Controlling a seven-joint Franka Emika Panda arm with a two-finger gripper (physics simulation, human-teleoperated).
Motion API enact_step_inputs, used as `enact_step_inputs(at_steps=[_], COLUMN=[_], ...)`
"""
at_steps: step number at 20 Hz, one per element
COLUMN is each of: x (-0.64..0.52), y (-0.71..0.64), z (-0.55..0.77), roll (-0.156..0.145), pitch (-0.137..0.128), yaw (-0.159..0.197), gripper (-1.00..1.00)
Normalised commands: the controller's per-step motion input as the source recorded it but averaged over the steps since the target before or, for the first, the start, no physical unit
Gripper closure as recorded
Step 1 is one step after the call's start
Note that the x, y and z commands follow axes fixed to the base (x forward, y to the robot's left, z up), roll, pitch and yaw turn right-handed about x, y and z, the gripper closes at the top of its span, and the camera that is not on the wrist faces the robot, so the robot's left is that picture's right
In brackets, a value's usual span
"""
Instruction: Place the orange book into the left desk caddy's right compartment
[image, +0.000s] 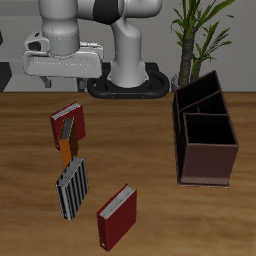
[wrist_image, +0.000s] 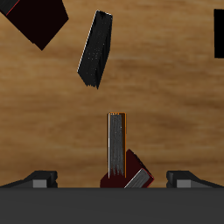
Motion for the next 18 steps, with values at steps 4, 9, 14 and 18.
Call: enact_step_inputs(at_steps=[4, 9, 14, 18], x=[0.06, 0.11, 0.08, 0.05], y=[-0.15, -0.10, 0.07, 0.02], z=[-0.18, -0.31, -0.32, -0.38], roll=[-0.031, -0.013, 0.019, -0.004], pitch=[0.013, 0.013, 0.003, -0.001], yaw=[0.003, 0.019, 0.031, 0.007], gripper=[-1.00, -1.00, -1.00, -1.00])
